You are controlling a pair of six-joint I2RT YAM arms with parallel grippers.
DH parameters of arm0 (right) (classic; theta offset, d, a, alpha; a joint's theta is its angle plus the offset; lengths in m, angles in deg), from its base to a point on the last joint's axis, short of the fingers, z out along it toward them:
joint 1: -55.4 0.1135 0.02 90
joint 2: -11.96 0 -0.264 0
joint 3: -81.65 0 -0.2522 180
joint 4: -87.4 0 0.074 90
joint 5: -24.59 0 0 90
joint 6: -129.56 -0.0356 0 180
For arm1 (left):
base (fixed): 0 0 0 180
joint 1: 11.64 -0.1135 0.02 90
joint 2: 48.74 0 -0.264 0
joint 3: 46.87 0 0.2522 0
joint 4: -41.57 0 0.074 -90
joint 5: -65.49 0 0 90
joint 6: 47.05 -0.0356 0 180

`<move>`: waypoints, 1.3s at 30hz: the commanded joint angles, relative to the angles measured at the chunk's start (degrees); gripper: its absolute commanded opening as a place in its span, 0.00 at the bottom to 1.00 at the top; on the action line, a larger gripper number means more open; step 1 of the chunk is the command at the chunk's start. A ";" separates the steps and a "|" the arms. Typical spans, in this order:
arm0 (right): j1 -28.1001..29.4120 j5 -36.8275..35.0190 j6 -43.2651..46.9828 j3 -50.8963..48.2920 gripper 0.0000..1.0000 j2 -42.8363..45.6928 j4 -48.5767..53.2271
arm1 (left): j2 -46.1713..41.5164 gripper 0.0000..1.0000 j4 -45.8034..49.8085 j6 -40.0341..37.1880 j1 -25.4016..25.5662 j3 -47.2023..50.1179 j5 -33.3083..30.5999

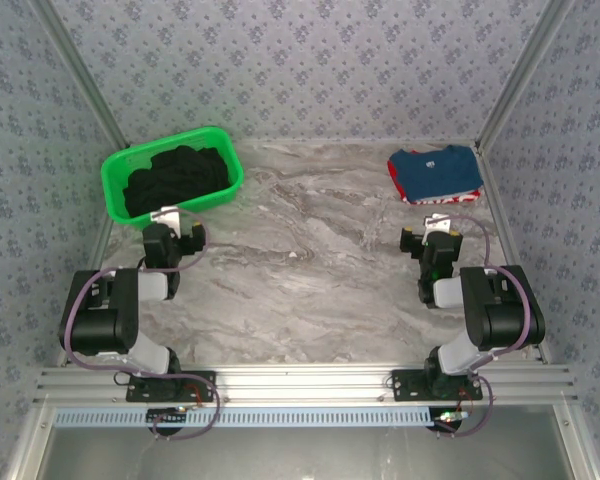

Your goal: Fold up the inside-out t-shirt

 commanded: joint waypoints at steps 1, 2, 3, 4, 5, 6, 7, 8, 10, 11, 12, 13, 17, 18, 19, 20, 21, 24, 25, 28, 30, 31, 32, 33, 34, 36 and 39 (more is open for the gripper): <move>-0.95 0.39 -1.45 1.02 1.00 0.48 0.34 | 0.27 0.98 -1.26 0.57 -0.45 0.32 0.89; -0.78 -1.39 -1.06 0.78 1.00 0.49 -0.59 | 0.23 0.98 -1.51 0.56 -0.43 0.46 0.86; -0.17 -3.39 -0.84 0.23 1.00 1.09 -1.13 | -0.40 0.98 -0.73 0.57 -0.47 0.25 0.65; 0.05 -2.46 -1.78 -0.23 1.00 1.99 -0.94 | -1.63 0.98 0.69 0.87 -0.38 -0.08 0.30; 0.08 -1.84 -1.34 -1.18 1.00 2.85 -2.02 | -4.22 0.98 4.25 0.93 -0.21 -0.91 -0.76; 0.84 -2.19 -0.32 -2.00 1.00 3.51 -3.41 | -7.42 0.98 9.91 2.24 -0.12 -2.37 -2.73; 1.89 -4.20 1.50 -2.67 1.00 4.37 -4.47 | -9.98 0.98 15.71 4.40 -0.19 -3.76 -4.83; 3.03 -7.92 2.08 -2.66 1.00 6.65 -2.90 | -13.01 0.97 20.48 7.47 -0.31 -4.84 -6.67; 3.44 -9.66 1.81 -1.43 1.00 13.10 4.85 | -18.09 0.98 25.75 13.72 -0.82 -5.12 -8.38; 3.61 -11.53 -0.70 -0.53 1.00 16.65 8.10 | -20.76 0.98 28.65 17.49 -1.01 -5.43 -8.83; 3.68 -11.42 -4.07 -0.27 1.00 20.33 9.94 | -22.94 0.98 31.20 20.19 -1.23 -6.04 -7.81; 3.03 -10.24 -6.07 -0.10 1.00 23.38 11.79 | -24.25 0.97 32.77 22.03 -1.20 -6.59 -6.36; 6.95 -3.33 -15.90 7.80 0.96 29.04 29.39 | -21.89 0.93 38.91 25.04 0.42 -15.10 2.77; 11.26 -3.14 -14.48 10.43 0.96 27.53 31.98 | -19.25 0.93 42.64 23.95 1.46 -19.02 3.43; 15.43 -4.04 -12.59 12.73 0.96 25.81 34.03 | -16.34 0.93 45.54 22.28 2.77 -22.91 3.53; 19.85 -5.62 -10.66 15.16 0.97 23.70 35.97 | -12.96 0.93 48.49 20.16 4.04 -27.04 3.32; 23.36 -6.85 -9.87 17.21 0.98 21.81 37.13 | -9.65 0.93 51.19 18.81 4.68 -30.99 2.73; 27.48 -3.49 -12.87 19.51 0.99 17.93 35.78 | 0.13 0.94 57.08 17.04 4.24 -40.68 2.29; 27.81 -2.29 -14.09 19.66 0.98 17.02 34.71 | 3.30 0.94 58.97 16.63 3.92 -43.75 2.40; 28.21 -0.69 -16.38 20.40 0.99 14.18 33.18 | 13.09 0.95 63.71 15.42 3.26 -53.24 3.03; 28.38 -0.55 -17.14 21.06 0.99 12.70 33.37 | 19.02 0.95 66.93 14.32 3.04 -59.48 4.42; 28.45 -0.55 -17.55 21.17 0.98 12.20 33.39 | 21.55 0.95 68.38 14.04 3.10 -61.89 4.62; 28.42 -0.43 -17.98 21.20 0.98 11.74 33.36 | 24.28 0.95 69.91 13.79 3.05 -64.55 4.53; 28.40 -0.19 -18.24 21.16 0.99 11.27 33.26 | 26.58 0.94 70.90 13.50 3.10 -66.73 4.42; 28.44 -0.28 -18.42 21.09 0.99 11.01 33.09 | 28.85 0.93 71.66 13.32 3.05 -68.65 4.41; 28.46 -0.24 -19.03 20.50 0.99 10.43 32.53 | 33.34 0.86 72.01 12.78 2.99 -73.15 4.71; 28.45 0.43 -20.22 19.68 0.99 9.75 32.08 | 40.17 0.61 74.39 11.78 2.79 -82.50 6.08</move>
